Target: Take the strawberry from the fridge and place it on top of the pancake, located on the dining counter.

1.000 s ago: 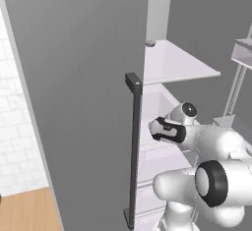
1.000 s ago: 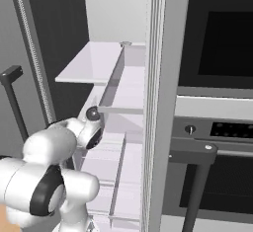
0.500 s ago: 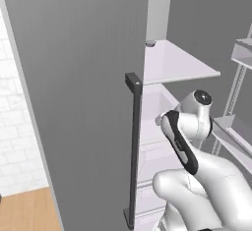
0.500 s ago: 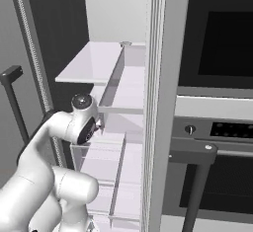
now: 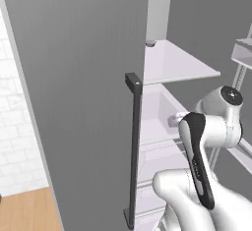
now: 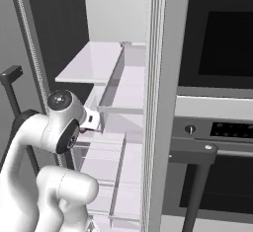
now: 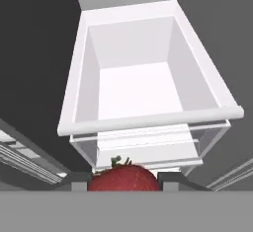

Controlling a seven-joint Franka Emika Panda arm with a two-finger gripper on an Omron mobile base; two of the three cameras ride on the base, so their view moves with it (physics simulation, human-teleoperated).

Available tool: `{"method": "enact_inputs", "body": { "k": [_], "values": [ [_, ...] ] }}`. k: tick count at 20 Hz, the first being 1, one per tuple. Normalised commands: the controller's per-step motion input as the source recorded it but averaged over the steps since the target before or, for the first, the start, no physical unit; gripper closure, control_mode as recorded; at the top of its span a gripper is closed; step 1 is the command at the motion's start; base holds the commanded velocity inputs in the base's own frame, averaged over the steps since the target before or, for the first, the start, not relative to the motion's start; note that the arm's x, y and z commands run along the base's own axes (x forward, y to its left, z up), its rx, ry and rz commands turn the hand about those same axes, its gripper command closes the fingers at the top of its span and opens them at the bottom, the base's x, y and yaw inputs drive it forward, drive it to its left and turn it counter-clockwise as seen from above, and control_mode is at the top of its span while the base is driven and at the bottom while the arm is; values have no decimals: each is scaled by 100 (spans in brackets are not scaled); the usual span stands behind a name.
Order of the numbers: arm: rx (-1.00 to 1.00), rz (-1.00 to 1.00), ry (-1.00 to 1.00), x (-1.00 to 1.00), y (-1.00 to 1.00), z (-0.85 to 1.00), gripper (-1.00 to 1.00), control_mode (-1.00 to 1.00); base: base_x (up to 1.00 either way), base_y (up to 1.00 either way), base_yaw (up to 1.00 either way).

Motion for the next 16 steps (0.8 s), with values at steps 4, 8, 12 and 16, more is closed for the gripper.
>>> {"method": "enact_inputs", "body": {
  "k": [4, 8, 12, 16],
  "values": [
    [-2, -2, -7, -78, 0, 100, 100, -100, 0, 0, 0],
    [0, -1, -3, -88, 2, 90, 100, -100, 0, 0, 0],
    [0, 0, -2, -75, 0, 42, 100, -100, 0, 0, 0],
    [-1, 1, 0, -19, 7, 0, 100, -100, 0, 0, 0]
  ]
}}
